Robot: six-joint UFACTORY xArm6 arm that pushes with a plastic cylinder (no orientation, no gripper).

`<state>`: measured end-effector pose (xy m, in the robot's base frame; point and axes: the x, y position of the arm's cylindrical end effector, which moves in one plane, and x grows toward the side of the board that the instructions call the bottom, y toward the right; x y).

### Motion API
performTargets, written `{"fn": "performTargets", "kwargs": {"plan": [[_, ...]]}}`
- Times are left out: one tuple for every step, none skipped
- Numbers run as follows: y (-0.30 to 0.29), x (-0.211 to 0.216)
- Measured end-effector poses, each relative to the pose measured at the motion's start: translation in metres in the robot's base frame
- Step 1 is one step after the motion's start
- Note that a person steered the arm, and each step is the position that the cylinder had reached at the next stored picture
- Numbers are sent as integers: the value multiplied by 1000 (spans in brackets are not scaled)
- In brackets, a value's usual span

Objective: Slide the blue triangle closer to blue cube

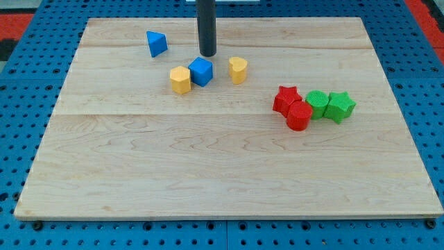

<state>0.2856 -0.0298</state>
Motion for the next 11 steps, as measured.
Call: {"fn": "performTargets", "kwargs": {"plan": [[49,-8],[117,30],[56,30],[13,42],[21,-15],[18,-47],[-79,-76],[-118,-43],[-118,-13],[-115,-8],[-48,7]]}}
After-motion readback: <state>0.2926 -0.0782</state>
